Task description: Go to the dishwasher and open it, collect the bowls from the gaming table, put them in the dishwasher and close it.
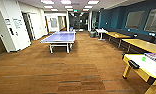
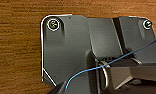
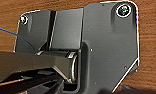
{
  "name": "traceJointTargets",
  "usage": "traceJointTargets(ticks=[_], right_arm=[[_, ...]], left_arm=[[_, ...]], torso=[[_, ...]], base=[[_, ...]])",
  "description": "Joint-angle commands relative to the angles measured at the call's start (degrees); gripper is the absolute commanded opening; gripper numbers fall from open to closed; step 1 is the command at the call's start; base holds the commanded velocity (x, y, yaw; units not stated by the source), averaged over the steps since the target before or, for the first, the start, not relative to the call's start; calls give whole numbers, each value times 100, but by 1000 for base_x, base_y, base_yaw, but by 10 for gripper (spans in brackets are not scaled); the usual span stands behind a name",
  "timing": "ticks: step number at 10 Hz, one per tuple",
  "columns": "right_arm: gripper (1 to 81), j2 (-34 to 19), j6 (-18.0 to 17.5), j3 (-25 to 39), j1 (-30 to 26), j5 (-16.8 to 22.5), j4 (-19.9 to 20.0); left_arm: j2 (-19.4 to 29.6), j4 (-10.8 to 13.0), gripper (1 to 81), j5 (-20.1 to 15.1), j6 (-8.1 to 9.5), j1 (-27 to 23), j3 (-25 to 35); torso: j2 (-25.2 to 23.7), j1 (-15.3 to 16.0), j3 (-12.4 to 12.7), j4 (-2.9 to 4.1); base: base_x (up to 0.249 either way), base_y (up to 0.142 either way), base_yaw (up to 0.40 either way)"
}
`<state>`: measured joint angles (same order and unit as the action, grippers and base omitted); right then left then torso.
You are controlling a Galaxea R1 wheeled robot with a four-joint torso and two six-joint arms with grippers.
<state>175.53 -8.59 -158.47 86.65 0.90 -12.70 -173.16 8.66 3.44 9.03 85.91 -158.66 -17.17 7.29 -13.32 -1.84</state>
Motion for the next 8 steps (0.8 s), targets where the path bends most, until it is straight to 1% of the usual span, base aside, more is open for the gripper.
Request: traceJointTargets(ticks=[1, 8], right_arm=[[811, 11, 7, 19, -205, 323, -4], [811, 11, -28, 19, -196, 323, -4]], left_arm=[[17, -13, 811, -309, -16, -209, -16], [17, 39, 811, -309, -24, -184, -16]], torso=[[0, 0, 0, 0], [0, -9, 0, 0]], base=[[0, 0, 0], [0, 0, 0]])
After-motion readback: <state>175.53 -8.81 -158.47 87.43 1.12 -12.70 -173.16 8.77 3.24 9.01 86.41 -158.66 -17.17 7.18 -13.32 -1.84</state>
